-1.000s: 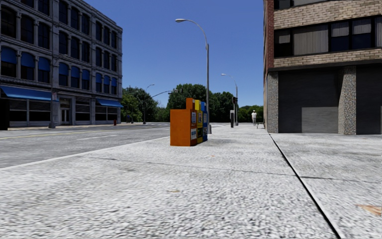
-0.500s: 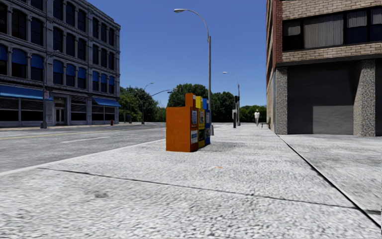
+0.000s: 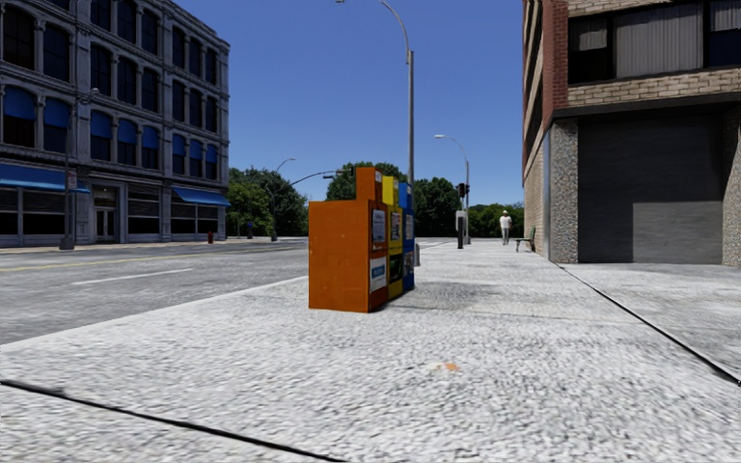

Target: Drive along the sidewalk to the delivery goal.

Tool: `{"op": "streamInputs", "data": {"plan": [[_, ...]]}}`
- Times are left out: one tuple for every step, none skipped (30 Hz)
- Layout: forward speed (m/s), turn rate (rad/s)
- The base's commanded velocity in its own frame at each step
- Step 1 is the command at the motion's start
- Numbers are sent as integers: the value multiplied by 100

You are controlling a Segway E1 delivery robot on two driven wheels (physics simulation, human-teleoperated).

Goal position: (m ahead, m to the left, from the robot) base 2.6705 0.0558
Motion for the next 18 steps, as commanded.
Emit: {"op": "streamInputs", "data": {"plan": [[198, 0], [198, 0], [198, 0], [198, 0], [198, 0], [198, 0], [198, 0], [198, 0], [198, 0], [198, 0], [198, 0], [198, 0], [198, 0], [198, 0], [198, 0], [198, 0], [198, 0], [198, 0]]}}
